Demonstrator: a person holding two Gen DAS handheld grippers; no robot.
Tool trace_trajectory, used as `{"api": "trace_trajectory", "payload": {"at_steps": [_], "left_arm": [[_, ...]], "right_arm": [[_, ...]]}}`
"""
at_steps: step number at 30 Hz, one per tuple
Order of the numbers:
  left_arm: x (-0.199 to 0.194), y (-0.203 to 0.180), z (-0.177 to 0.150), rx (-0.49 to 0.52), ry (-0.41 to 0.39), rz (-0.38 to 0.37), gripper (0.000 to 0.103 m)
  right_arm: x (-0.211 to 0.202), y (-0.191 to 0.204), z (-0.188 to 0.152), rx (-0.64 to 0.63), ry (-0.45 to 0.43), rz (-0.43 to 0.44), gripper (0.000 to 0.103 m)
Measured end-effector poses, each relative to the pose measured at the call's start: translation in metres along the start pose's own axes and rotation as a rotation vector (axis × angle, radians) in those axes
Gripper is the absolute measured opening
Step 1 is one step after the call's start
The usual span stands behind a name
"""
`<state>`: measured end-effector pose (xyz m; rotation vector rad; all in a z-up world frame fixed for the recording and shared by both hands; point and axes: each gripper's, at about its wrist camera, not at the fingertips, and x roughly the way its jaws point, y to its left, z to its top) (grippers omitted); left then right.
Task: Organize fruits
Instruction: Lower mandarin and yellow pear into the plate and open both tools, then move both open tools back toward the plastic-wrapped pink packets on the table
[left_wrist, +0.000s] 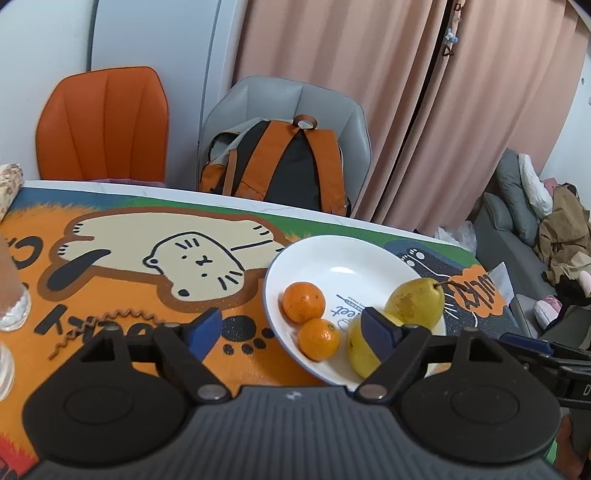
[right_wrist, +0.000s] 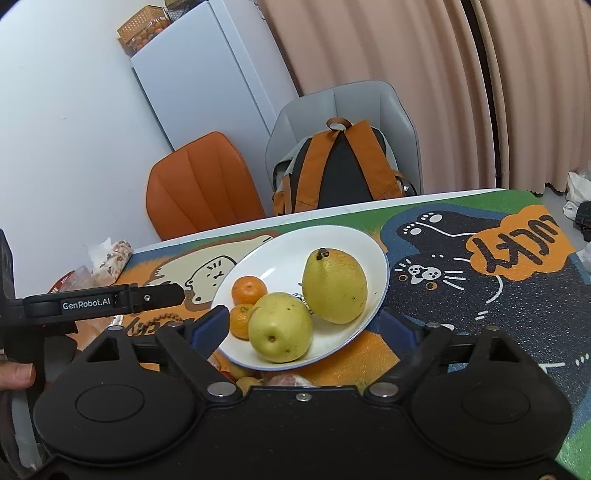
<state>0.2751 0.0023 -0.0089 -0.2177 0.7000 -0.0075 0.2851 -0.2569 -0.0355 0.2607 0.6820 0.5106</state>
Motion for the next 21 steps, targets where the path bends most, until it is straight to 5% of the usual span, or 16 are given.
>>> {"api": "trace_trajectory", "payload": {"at_steps": [2, 21], "left_arm": [[-0.007, 0.0, -0.003, -0.002, -0.011, -0.004, 0.084], [-0.038, 0.011, -0.043, -0.047, 0.012, -0.002, 0.085]], "right_arm": [[-0.005, 0.002, -0.002, -0.005, -0.004, -0.002, 0.097], [-0.023, 0.015, -0.026, -0.028, 0.028, 0.011, 0.103]]}}
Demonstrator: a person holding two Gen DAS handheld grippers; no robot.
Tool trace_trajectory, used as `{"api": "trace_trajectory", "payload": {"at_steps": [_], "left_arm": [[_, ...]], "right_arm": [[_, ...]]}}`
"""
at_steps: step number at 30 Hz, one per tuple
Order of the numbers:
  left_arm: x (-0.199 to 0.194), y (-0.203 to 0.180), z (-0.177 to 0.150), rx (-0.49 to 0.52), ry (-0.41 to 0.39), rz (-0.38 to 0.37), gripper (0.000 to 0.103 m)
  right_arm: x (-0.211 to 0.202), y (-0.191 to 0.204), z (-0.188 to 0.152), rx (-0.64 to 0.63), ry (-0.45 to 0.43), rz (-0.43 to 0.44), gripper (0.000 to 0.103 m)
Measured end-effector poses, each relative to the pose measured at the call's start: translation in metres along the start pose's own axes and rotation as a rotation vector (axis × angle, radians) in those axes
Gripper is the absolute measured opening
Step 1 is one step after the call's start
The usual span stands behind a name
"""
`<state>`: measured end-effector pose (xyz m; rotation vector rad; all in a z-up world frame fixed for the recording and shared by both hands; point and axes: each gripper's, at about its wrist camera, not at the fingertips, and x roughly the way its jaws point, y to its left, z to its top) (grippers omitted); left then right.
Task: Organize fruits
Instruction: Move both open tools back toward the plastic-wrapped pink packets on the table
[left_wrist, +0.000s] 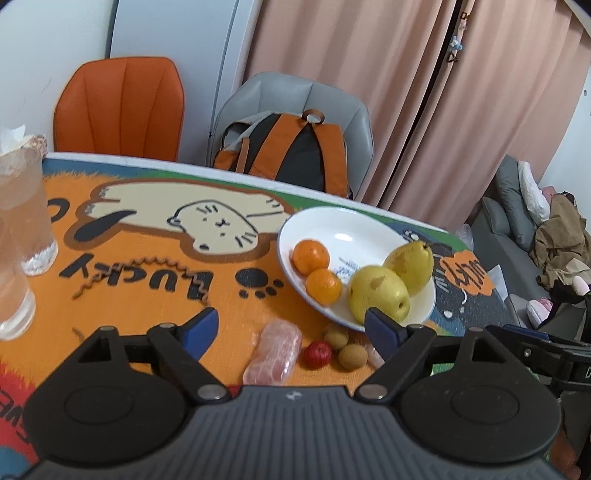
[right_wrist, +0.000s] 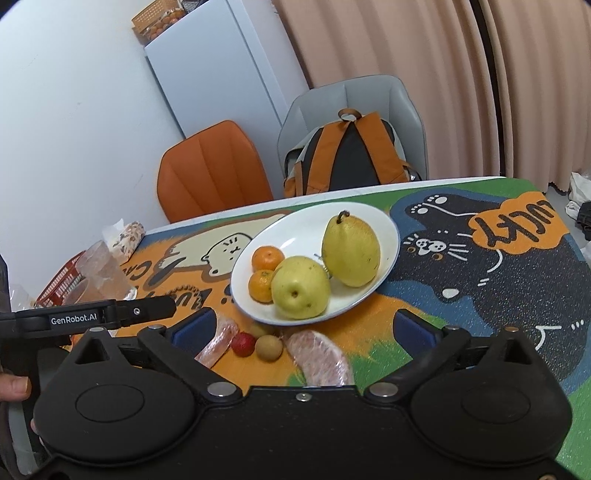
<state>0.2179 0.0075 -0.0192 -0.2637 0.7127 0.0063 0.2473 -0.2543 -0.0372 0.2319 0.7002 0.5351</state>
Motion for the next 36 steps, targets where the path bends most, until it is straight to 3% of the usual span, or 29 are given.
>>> {"api": "trace_trajectory", "payload": {"at_steps": [10, 29, 32, 36], "left_arm": [[0.014, 0.005, -0.017, -0.011, 0.062, 0.021, 0.085], [0.054, 0.004, -0.029, -0.003, 0.101, 0.019, 0.082], [0.059, 0.006, -0.031, -0.005, 0.099, 0.01, 0.079], [0.065, 0.01, -0.031, -0.017, 0.107, 0.0, 0.067]], "right_arm": [[0.007, 0.001, -0.015, -0.009, 0.052, -0.014, 0.103], [0.026, -0.01, -0.026, 0.0, 0.097, -0.068, 0.103], [0.029, -0.013, -0.026, 0.012, 0.096, -0.087, 0.103], [0.033, -0.015, -0.026, 0.016, 0.096, -0.101, 0.103]]}}
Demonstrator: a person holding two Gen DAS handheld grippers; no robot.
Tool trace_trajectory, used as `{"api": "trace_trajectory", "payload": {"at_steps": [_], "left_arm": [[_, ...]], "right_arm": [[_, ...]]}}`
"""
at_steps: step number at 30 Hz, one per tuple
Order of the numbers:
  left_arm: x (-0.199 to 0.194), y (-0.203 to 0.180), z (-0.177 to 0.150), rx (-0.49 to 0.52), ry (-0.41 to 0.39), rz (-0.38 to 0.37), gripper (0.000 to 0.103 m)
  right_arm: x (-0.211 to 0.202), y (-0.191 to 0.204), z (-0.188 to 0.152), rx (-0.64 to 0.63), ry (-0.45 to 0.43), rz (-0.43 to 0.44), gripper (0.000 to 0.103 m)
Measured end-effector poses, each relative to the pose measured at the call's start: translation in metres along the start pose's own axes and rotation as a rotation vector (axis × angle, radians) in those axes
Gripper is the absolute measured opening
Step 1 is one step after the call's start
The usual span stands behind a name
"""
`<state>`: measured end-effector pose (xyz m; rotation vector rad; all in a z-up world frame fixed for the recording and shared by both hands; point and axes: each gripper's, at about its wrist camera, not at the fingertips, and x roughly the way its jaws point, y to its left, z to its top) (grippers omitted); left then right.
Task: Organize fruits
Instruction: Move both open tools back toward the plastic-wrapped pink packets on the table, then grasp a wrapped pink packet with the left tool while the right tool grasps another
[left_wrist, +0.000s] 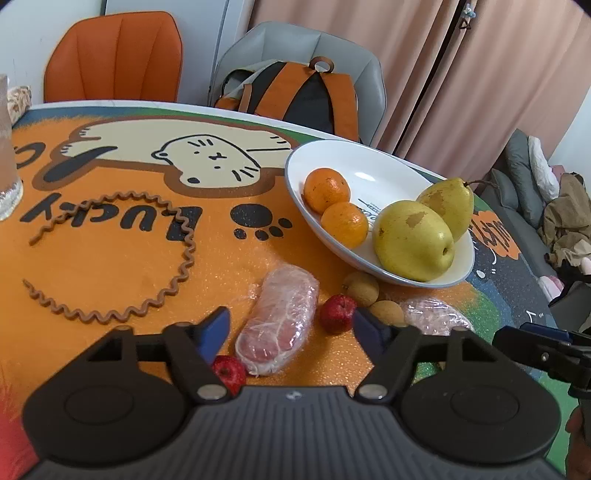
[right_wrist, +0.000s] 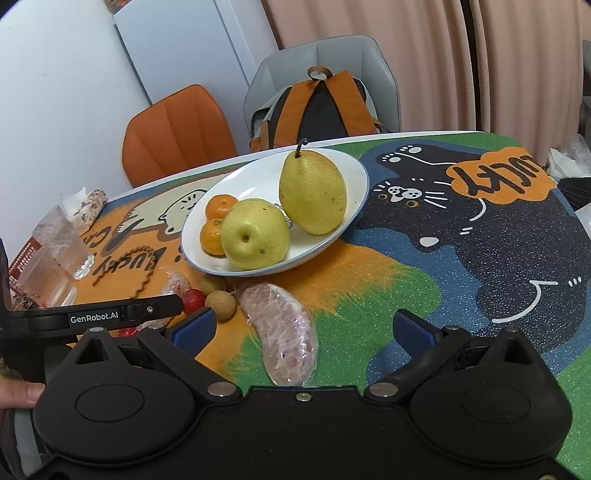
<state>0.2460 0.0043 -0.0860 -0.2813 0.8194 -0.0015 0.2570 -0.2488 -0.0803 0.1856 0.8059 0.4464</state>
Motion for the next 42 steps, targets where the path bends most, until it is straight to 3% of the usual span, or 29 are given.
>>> {"api": "trace_trajectory", "payload": {"at_steps": [7, 10, 12, 28, 33, 37, 42], "left_arm": [[0.003, 0.0, 0.0, 0.022, -0.012, -0.011, 0.063], [0.002, 0.0, -0.001, 0.038, -0.012, -0.022, 0.05], [0.001, 0.0, -0.003, 0.05, -0.006, -0.028, 0.035], [-0.018, 0.014, -0.01, 0.042, -0.018, -0.032, 0.033], [-0.026, 0.017, -0.012, 0.034, -0.025, -0.037, 0.033], [-0.029, 0.018, -0.014, 0.027, -0.029, -0.041, 0.033], [-0.031, 0.014, -0.018, 0.029, -0.026, -0.052, 0.033]], "right_arm": [[0.012, 0.004, -0.002, -0.011, 0.017, -0.003, 0.103], [0.017, 0.007, -0.003, -0.027, 0.024, -0.004, 0.102], [0.021, 0.008, -0.003, -0.028, 0.027, -0.003, 0.101], [0.043, 0.029, -0.005, -0.11, 0.061, 0.008, 0.087], [0.044, 0.036, -0.008, -0.175, 0.057, -0.033, 0.071], [0.039, 0.036, -0.011, -0.208, 0.056, -0.062, 0.041], [0.03, 0.031, -0.015, -0.194, 0.059, -0.023, 0.035]]}}
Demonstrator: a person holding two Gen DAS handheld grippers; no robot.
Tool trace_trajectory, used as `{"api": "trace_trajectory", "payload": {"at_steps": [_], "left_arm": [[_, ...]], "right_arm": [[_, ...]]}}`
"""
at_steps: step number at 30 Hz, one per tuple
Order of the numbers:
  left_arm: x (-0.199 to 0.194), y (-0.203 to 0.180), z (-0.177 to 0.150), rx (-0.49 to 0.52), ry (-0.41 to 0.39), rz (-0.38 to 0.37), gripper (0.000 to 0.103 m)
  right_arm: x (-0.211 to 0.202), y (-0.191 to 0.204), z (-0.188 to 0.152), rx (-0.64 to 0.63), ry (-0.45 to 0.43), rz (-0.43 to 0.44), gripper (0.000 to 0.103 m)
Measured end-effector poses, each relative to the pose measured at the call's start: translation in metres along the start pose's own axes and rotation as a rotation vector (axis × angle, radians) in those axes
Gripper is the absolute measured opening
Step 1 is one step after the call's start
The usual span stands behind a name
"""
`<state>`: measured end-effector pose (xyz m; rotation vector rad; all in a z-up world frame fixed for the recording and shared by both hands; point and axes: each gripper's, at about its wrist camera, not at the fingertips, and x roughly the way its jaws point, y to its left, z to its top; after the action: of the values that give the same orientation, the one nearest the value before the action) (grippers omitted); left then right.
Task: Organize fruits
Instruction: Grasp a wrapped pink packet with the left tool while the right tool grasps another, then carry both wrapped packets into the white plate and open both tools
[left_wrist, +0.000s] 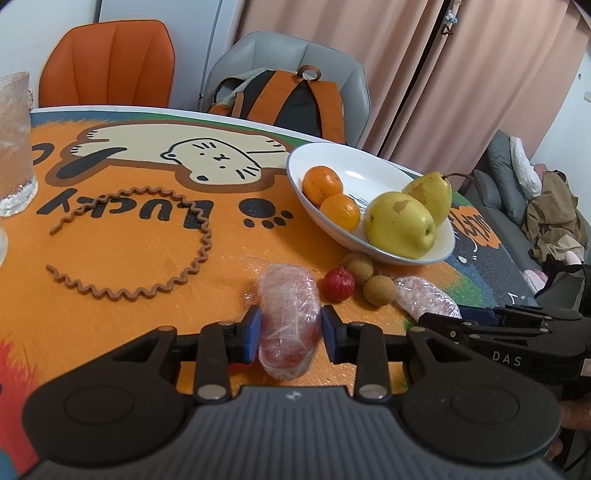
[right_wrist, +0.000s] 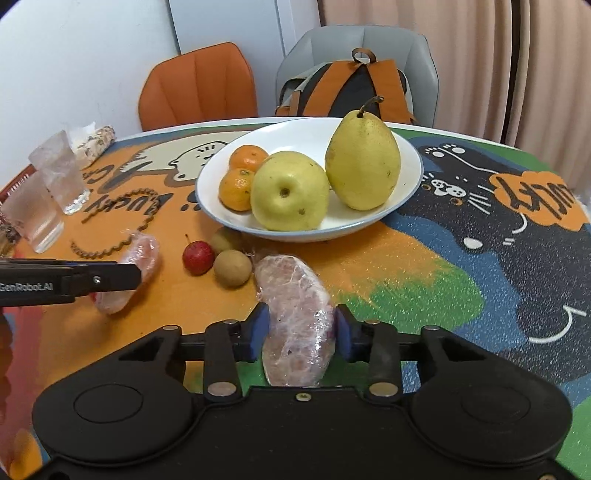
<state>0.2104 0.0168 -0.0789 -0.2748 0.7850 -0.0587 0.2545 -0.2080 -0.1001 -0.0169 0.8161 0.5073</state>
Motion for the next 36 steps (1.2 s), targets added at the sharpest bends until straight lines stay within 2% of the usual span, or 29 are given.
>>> {"api": "trace_trajectory", "payload": {"at_steps": [5, 8, 22, 36], "left_arm": [[-0.007, -0.005, 0.0, 0.003, -0.018, -0.012, 0.033], [-0.012, -0.007, 0.003, 0.011, -0.036, -0.016, 0.033], [-0.026, -0.013, 0.01, 0.023, -0.075, -0.027, 0.033], [-0.031, -0.028, 0.027, 0.048, -0.112, -0.047, 0.033]], "right_arm": [[-0.011, -0.006, 0.001, 0.033, -0.024, 0.033, 0.021], [-0.015, -0.006, 0.002, 0.032, -0.034, 0.046, 0.019], [-0.044, -0.005, 0.007, 0.03, -0.123, 0.066, 0.017], [-0.071, -0.008, 0.026, 0.013, -0.202, 0.045, 0.017]]}}
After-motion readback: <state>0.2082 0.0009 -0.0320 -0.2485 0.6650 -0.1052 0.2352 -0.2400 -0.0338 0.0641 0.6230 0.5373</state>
